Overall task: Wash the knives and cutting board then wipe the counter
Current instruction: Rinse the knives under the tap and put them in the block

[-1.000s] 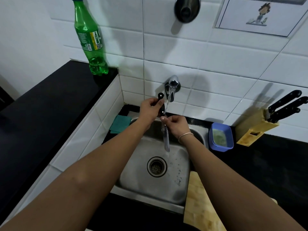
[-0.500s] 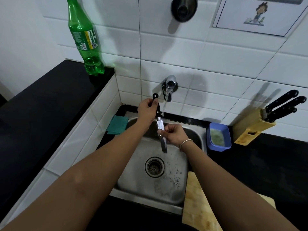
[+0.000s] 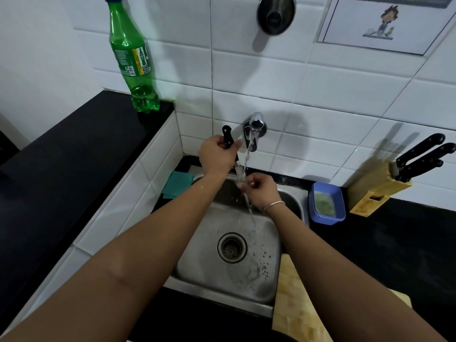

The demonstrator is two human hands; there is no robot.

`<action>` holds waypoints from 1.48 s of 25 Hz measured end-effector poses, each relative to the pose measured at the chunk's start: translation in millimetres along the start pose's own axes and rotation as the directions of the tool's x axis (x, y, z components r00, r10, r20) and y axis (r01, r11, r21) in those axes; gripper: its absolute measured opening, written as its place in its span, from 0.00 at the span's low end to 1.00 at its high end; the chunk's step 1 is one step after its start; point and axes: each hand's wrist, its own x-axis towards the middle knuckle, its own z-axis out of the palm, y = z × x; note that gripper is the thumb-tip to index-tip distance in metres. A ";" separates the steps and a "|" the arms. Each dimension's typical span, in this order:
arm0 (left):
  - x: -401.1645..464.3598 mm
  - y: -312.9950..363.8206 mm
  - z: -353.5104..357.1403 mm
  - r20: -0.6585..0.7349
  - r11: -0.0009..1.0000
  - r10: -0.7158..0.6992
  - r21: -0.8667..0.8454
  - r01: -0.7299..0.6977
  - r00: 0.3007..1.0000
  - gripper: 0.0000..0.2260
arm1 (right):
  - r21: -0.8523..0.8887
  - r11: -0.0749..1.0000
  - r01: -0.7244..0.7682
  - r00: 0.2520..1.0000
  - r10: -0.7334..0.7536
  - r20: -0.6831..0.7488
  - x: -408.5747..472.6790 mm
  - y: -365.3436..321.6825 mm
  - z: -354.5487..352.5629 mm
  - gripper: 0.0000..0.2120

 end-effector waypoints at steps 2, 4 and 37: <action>3.2 -4.0 -0.6 -0.012 0.999 -0.033 -0.027 0.033 0.999 0.08 | -0.106 0.993 -0.046 0.992 0.058 0.115 -7.8 16.5 -4.1 0.12; 3.2 -11.4 1.0 0.027 0.992 -0.093 -0.078 0.095 0.995 0.07 | -0.154 0.981 -0.120 0.959 0.155 0.236 -12.2 24.0 -11.0 0.06; -18.6 -20.2 -24.8 0.878 0.724 0.114 -0.393 0.567 0.464 0.16 | -0.092 0.995 0.038 0.991 -0.026 0.135 5.2 7.7 -14.5 0.07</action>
